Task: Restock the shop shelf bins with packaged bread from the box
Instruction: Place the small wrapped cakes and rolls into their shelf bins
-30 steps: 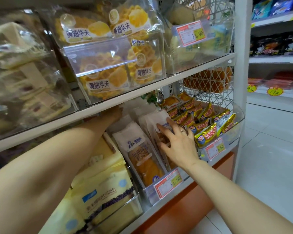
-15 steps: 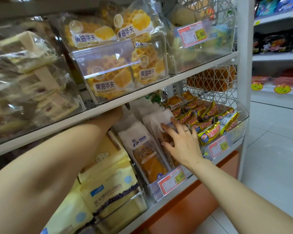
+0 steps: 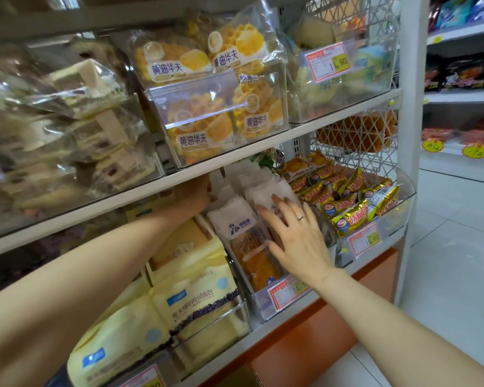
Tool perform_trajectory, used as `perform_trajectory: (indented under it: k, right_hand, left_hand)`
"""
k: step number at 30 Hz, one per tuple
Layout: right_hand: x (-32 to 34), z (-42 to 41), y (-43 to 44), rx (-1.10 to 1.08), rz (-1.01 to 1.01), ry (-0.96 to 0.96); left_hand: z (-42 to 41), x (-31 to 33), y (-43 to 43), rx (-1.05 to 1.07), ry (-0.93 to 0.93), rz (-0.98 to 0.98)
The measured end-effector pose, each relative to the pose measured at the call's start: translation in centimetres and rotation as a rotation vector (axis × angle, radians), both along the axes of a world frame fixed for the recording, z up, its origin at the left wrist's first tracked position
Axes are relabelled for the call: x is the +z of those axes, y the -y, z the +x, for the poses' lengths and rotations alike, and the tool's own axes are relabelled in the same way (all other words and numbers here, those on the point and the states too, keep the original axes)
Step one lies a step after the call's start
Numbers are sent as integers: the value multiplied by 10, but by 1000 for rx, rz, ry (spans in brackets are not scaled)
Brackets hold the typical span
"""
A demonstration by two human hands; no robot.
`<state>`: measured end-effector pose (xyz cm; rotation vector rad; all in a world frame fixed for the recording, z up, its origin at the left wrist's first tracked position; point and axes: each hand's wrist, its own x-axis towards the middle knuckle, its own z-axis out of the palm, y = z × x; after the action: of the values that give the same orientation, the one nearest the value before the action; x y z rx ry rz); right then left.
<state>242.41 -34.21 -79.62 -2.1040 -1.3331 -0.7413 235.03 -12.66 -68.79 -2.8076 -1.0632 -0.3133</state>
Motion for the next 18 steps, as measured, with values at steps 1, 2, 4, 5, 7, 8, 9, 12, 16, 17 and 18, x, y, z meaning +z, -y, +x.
perform_trajectory:
  k: [1, 2, 4, 5, 7, 8, 9, 12, 16, 17, 18]
  right_hand:
    - [0, -2, -1, 18, -9, 21]
    - [-1, -5, -2, 34, -24, 35]
    - [-3, -7, -4, 49, -55, 43]
    - [-3, -8, -4, 49, -66, 40]
    - [-3, -8, -5, 45, -66, 29]
    - [-3, -7, -5, 46, -58, 23]
    - [-4, -7, -4, 51, -47, 14]
    - [-6, -3, -3, 70, -27, -12]
    - [-9, 1, -3, 74, -35, -28]
    - [-9, 2, -4, 70, -30, -26]
    - [-9, 2, -5, 66, -22, -23]
  left_hand:
    - [1, -2, 1, -2, -9, -39]
    - [0, -2, 5, 12, -14, -70]
    - [-1, -5, 4, 42, -24, -57]
    - [-1, -5, 7, 47, -29, -42]
    - [1, -7, 4, 68, 0, -49]
    - [1, -7, 7, 69, 18, -40]
    - [1, -8, 10, 79, 40, -32]
    - [1, -9, 11, 56, 87, 2]
    - [-5, -2, 19, -108, 141, 6]
    - [-7, -1, 20, -135, 108, 8]
    - [-8, -1, 18, -146, 76, -12]
